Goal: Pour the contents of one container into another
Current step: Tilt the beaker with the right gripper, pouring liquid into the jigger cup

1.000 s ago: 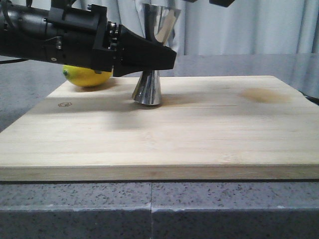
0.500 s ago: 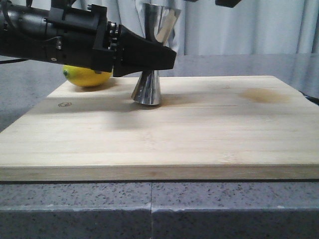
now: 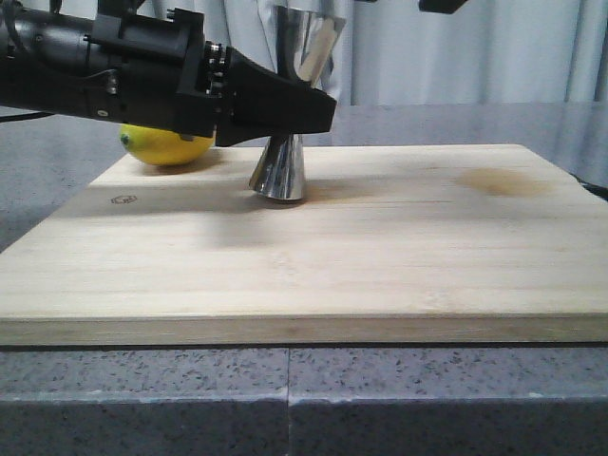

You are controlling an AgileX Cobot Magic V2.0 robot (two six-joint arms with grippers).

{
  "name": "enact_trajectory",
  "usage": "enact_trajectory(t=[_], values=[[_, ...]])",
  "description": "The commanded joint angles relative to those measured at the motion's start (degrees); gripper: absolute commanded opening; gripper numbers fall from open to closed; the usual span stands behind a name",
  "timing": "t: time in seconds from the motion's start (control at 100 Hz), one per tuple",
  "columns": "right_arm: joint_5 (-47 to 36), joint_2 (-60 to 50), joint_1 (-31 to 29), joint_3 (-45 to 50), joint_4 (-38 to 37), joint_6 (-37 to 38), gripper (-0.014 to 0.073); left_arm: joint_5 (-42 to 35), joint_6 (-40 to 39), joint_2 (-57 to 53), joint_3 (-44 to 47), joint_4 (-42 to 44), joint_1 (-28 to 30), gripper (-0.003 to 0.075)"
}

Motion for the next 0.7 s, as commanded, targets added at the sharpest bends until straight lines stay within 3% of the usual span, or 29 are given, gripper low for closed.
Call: enact_trajectory(t=[0.0, 0.69], values=[[-3.15, -1.73, 0.05, -2.16, -2.6, -0.65, 0.0247, 3.88, -0.13, -2.4, -1.59, -4.7, -0.51, -0.0002], [-4.46, -1.73, 0.05, -2.16, -4.35, -2.99, 0.0247, 3.88, -0.13, -2.4, -1.59, -4.7, -0.51, -0.0002]])
